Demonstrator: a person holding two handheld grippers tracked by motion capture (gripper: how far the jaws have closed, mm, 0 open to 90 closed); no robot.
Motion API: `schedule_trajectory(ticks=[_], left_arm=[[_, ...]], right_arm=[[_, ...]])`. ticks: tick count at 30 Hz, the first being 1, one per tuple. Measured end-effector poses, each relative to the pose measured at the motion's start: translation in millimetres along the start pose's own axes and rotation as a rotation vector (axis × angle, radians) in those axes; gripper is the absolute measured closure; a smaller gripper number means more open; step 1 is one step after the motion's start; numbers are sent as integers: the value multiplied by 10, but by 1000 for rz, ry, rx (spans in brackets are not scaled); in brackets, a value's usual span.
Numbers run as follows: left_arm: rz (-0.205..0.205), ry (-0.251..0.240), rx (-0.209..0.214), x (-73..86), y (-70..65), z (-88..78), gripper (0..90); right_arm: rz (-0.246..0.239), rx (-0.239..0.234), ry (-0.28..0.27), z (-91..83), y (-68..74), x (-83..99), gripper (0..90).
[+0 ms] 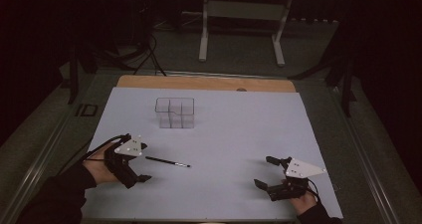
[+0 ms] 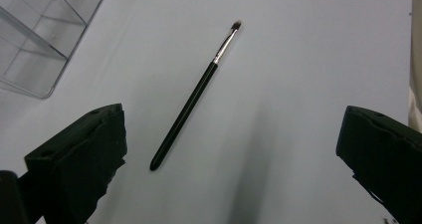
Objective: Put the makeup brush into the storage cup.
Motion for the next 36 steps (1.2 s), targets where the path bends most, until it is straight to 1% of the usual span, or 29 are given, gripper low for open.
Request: schedule_trajectory(ticks=[2, 5, 9, 10, 14, 16, 17, 20, 21, 22, 23, 25, 28, 31, 33, 36], left_arm=[[10, 14, 5, -7, 20, 7, 5], [20, 21, 12, -33, 46, 11, 5], [46, 43, 18, -66, 90, 19, 12], [53, 47, 26, -76, 96, 27, 12], [83, 93, 42, -103, 121, 83, 14], [83, 93, 42, -103, 121, 83, 14], [109, 130, 55, -119, 138, 129, 17], [122, 138, 76, -156, 148, 165, 28], [122, 138, 76, -156, 148, 165, 31], [135, 143, 83, -175, 156, 193, 31], [140, 151, 86, -182, 166, 208, 40], [153, 149, 104, -203, 167, 231, 53], [166, 164, 122, -232, 192, 270, 64], [180, 165, 139, -260, 216, 304, 76], [194, 159, 147, -271, 231, 323, 108], [215, 167, 161, -257, 253, 342, 154]], right_arm=[[0, 0, 0, 2, 1, 0, 104], [0, -1, 0, 1, 3, 0, 104], [-1, -2, 1, 4, 3, 1, 104], [-2, -2, 1, 5, 4, 1, 105], [0, -2, 1, 3, 3, 1, 105], [0, -2, 1, 3, 5, 1, 104], [-1, -4, 1, 4, 8, 0, 105], [0, -5, 1, 3, 7, 1, 105], [0, -5, 1, 3, 7, 1, 105], [0, -5, 1, 3, 7, 1, 104], [-1, -7, 1, 5, 8, 1, 105], [-1, -6, 2, 6, 8, 2, 105], [-2, -8, 2, 7, 10, 3, 105], [-1, -10, 3, 11, 10, 5, 105], [-2, -10, 4, 12, 10, 6, 105], [-1, -11, 2, 10, 11, 6, 105]])
Point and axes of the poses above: each handheld gripper's, and its own axes: z roughly forward along the jaws, x roughly out of its underside, y roughly to its left, the point moved 8 cm from there along z, roughly forward along the jaws, and after that the axes turned 8 degrees about z, right-handed, at the moved point
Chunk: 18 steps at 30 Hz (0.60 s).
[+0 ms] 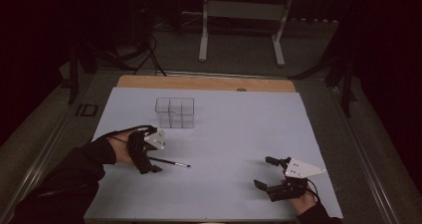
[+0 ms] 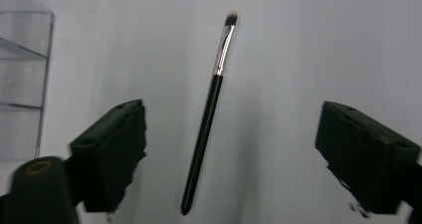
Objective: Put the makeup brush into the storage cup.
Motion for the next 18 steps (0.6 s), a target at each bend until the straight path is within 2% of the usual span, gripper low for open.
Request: schedule_trajectory(ticks=[3, 5, 11, 13, 18], left_arm=[[20, 12, 6, 7, 15, 29, 186], [60, 20, 11, -3, 26, 58, 212], [71, 33, 16, -64, 44, 157, 260], [91, 41, 20, -83, 46, 191, 270], [101, 42, 51, -116, 34, 249, 335]], right_arm=[[0, 0, 0, 2, -3, 0, 105], [0, -2, 1, 5, -1, 2, 105], [2, -2, 2, 7, -3, 4, 105], [1, -3, 2, 8, 0, 3, 105], [1, -4, 0, 3, 1, 1, 105]])
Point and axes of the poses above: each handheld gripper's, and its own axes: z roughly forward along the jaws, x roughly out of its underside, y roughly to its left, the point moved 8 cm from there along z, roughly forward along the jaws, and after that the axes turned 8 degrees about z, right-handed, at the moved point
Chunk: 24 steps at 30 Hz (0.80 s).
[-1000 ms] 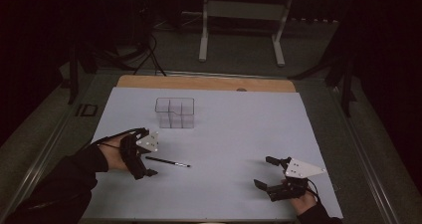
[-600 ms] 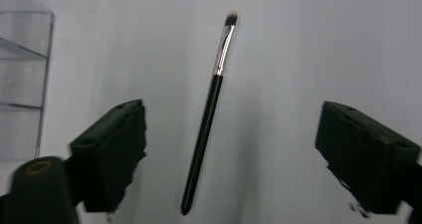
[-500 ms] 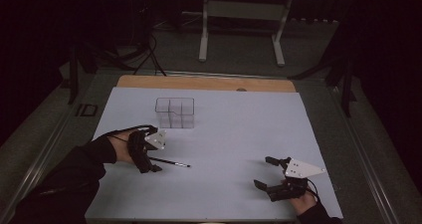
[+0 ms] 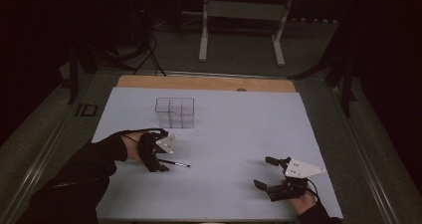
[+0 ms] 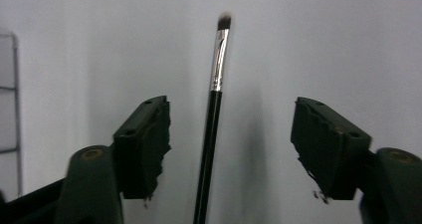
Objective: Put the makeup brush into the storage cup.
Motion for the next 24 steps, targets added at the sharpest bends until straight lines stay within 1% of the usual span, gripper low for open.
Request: schedule_trajectory(ticks=[1, 3, 5, 7, 8, 9, 10, 11, 13, 14, 16, 17, 18, 19, 20, 21, 22, 24], left_arm=[[-3, -3, 1, -3, 3, 8, 346], [5, 5, 18, 3, 2, 26, 400], [5, -10, 39, -3, -2, 40, 451], [14, -15, 38, -2, 11, 42, 488], [13, -15, 32, 1, 26, 46, 503], [9, -15, 35, 4, 31, 54, 504], [17, -20, 34, 3, 33, 56, 507], [16, -27, 27, 0, 41, 64, 522], [19, -31, 34, 0, 46, 81, 533], [12, -40, 35, -7, 44, 91, 535], [31, -19, 33, 13, 44, 121, 538], [41, -30, 33, 8, 39, 136, 538], [50, -53, 27, 0, 30, 140, 551], [47, -56, 30, 4, 35, 148, 584], [47, -41, 28, 21, 47, 160, 587], [48, -48, 33, 24, 48, 170, 587], [38, -55, 41, 22, 47, 180, 607], [43, -40, 41, 33, 56, 206, 618]], right_arm=[[0, 0, 0, 0, -1, 1, 105], [0, -1, 0, 1, 0, 1, 105], [-1, -3, 0, 2, 3, 0, 105], [-2, -5, 0, 2, 6, -1, 105], [-2, -7, -1, 0, 9, -2, 105], [-2, -7, -1, -1, 9, -2, 105], [-2, -7, -1, -1, 9, -2, 105], [-1, -8, -2, 0, 9, -3, 105], [-4, -6, 1, 2, 7, 0, 105], [-2, -8, 0, 2, 9, -1, 105], [-3, -6, 0, 0, 8, -2, 105], [-2, -6, 0, 1, 7, -1, 105], [-2, -7, -1, 1, 8, -2, 105], [-3, -6, -1, 2, 7, -3, 105], [-3, -6, 0, 3, 8, -2, 105], [-2, -6, 1, 4, 8, 0, 105], [-3, -6, 1, 4, 8, 0, 105], [-5, -6, 0, 3, 8, -2, 105]])
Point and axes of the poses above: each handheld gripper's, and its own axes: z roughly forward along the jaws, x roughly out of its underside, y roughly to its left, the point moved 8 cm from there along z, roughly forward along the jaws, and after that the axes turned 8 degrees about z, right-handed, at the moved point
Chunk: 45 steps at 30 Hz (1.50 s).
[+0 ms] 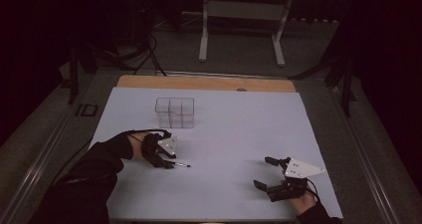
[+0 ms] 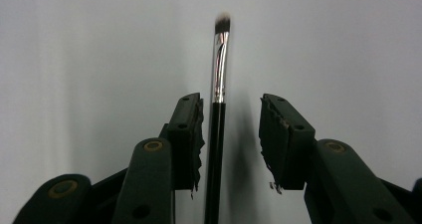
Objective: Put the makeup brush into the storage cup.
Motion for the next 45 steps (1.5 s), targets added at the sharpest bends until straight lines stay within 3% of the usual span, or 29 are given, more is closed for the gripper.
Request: schedule_trajectory(ticks=[13, 17, 23, 28, 32, 35, 37, 45], left_arm=[[20, 66, 7, 29, 50, 105, 633], [13, 59, 9, 30, 60, 113, 651], [33, 122, 29, -16, 21, 132, 758], [7, 120, 36, -23, 18, 141, 849], [-79, 163, 49, -49, 28, 144, 852], [-86, 183, 43, -83, 25, 140, 853], [-98, 142, 46, -103, 19, 112, 853], [-129, 102, -48, -129, 72, -158, 853]], right_arm=[[-1, -3, -1, -3, 6, -3, 105], [0, -4, -2, -5, 7, -3, 105], [0, -5, -2, -4, 9, -6, 105], [-2, -4, 0, -5, 12, -4, 105], [-2, -2, 0, -5, 10, -5, 105], [0, -2, -1, -5, 8, -5, 105], [0, 0, -5, -12, 5, -8, 105], [1, 8, -6, -15, 0, -10, 105]])
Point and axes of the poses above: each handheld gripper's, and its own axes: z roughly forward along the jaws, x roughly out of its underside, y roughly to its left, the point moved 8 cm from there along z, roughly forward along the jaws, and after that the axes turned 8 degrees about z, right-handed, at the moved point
